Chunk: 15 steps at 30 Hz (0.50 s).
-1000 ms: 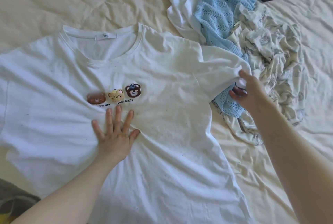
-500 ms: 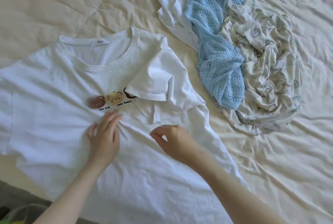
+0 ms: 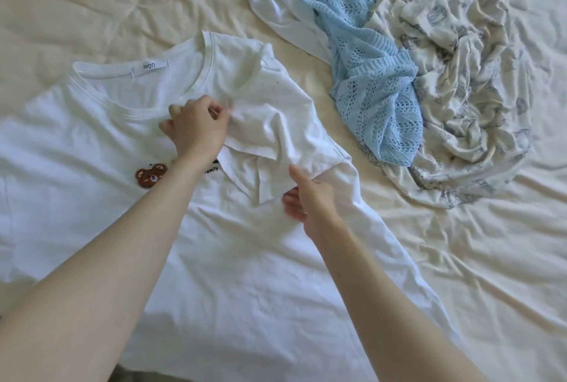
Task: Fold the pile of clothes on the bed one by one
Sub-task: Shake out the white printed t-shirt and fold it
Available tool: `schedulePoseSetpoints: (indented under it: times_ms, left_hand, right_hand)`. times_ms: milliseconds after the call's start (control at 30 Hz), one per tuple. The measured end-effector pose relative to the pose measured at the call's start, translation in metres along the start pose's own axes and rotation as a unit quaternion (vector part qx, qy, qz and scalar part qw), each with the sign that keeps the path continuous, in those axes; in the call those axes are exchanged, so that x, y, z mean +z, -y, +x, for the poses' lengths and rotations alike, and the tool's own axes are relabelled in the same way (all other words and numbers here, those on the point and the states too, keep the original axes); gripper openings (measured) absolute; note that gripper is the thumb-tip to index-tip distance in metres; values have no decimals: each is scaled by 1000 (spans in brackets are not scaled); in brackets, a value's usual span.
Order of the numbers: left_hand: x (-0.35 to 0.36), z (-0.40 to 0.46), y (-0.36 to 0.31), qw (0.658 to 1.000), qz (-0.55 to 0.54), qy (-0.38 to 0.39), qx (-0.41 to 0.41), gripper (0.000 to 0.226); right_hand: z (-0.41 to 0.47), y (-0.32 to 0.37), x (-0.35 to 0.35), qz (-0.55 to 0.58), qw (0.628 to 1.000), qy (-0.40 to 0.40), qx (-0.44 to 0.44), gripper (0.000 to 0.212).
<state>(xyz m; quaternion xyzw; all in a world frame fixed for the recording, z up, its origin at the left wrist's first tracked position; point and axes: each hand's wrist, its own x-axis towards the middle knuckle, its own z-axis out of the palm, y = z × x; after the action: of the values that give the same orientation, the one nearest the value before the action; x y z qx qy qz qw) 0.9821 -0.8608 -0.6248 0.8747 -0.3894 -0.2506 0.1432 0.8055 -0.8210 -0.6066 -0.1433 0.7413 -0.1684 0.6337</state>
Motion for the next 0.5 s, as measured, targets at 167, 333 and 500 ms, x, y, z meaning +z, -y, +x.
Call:
schedulePoseSetpoints:
  times_ms: [167, 333, 500]
  left_hand:
    - [-40, -5, 34, 977, -206, 59, 7, 6]
    - [-58, -21, 76, 979, -106, 168, -40, 11]
    - [-41, 8, 37, 986, -118, 113, 11, 23]
  right_hand:
    - [-7, -2, -16, 71, 995, 42, -49, 14]
    - [-14, -19, -56, -98, 994, 35, -22, 18]
    - [2, 0, -40, -47, 990, -91, -96, 34]
